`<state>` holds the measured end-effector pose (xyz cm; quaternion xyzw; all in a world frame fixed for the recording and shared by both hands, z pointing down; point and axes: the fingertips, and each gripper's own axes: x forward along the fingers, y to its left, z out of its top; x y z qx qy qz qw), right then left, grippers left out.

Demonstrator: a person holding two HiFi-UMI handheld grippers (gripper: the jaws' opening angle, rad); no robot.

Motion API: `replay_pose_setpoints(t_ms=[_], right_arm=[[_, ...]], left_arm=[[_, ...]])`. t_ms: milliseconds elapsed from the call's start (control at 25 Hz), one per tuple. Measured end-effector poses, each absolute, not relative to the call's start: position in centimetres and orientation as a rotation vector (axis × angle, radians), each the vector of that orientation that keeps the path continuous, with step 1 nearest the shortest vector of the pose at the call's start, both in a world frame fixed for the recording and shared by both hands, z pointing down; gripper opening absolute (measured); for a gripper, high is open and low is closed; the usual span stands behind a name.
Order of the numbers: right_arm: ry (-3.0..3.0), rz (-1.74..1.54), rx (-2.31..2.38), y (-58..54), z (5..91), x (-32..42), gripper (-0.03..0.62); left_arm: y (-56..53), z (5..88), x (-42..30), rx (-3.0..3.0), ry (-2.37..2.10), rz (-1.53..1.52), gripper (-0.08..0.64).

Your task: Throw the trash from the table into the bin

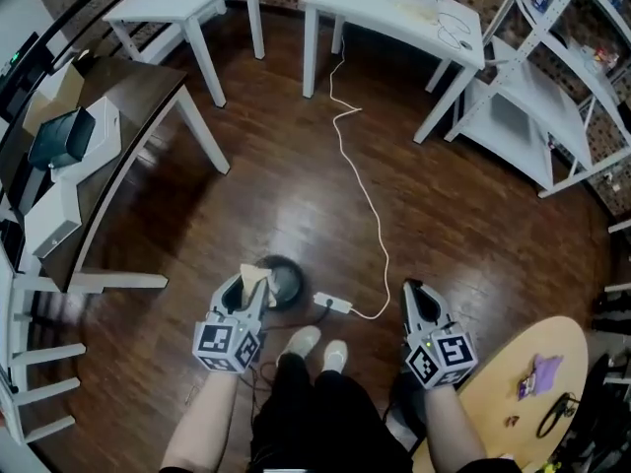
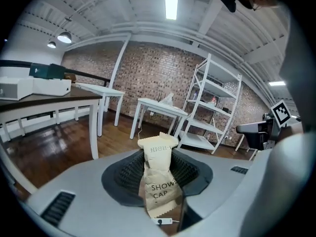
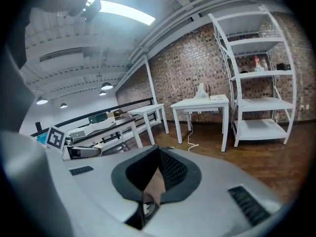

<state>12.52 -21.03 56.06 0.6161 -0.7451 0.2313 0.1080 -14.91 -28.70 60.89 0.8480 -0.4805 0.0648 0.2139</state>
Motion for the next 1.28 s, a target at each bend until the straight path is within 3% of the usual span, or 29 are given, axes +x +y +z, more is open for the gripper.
replay_pose_setpoints(t_ms=[640, 960, 1160, 1280], right_arm=[[-2.070, 0.923, 1.644, -21.2, 71.9, 8.6, 0.005], [-2.070, 0.993, 1.587, -20.0, 74.2, 6.5, 0.005], [-2.050, 0.998, 1.583, -19.0, 74.4, 6.8, 0.005], [-2.036, 0.997, 1.590, -19.0, 74.4, 7.2, 0.005]], left_arm=[[-28.8, 82.4, -16.4, 2.113, -1.273, 0.494, 0.153], [-29.5, 86.2, -17.0, 2.004, -1.313, 0.416, 0.161], [-29.9, 87.0, -17.5, 1.977, -1.340, 0.414, 0.230], [-29.7, 87.2, -17.8, 1.950, -1.346, 0.399, 0.230]])
